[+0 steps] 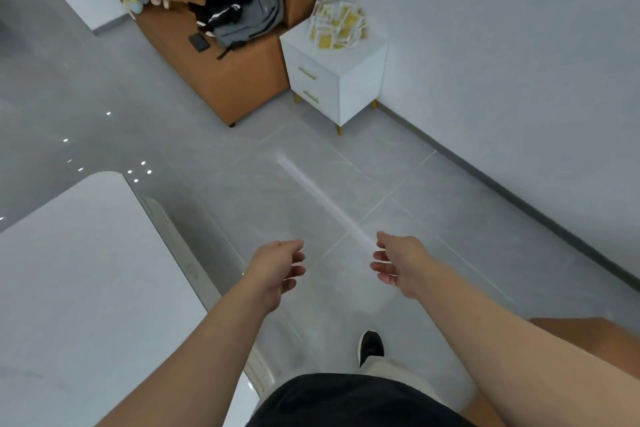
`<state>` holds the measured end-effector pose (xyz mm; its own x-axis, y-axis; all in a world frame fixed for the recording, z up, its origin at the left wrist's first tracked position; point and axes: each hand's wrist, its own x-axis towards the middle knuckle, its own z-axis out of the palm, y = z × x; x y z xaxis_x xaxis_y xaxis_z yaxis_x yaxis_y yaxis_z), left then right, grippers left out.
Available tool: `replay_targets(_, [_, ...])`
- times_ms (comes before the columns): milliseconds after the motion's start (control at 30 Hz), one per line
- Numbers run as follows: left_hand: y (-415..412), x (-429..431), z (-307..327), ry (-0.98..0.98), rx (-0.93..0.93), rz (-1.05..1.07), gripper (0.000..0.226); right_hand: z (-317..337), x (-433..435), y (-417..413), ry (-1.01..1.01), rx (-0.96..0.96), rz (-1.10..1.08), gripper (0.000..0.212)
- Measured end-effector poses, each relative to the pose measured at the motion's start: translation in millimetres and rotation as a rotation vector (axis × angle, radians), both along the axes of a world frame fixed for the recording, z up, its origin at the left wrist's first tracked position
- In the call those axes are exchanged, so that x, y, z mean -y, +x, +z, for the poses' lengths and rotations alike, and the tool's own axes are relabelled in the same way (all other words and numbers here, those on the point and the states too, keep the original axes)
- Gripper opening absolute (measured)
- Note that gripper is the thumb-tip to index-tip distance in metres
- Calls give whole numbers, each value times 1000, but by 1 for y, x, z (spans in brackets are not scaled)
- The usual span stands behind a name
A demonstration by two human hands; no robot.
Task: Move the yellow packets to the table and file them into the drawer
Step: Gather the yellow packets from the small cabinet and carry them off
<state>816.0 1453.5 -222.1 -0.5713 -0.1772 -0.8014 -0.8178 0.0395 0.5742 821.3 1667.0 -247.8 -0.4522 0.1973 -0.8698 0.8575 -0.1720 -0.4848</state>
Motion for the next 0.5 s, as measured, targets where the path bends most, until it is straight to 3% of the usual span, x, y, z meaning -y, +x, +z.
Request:
replay_targets(267, [-112,-30,5,10,-39,-6,10,6,-30,-95,-22,-22,-80,21])
replay_targets(500, [-262,-27,-15,55,-44,-20,12,-6,-36,-239,21,-48,-123,22])
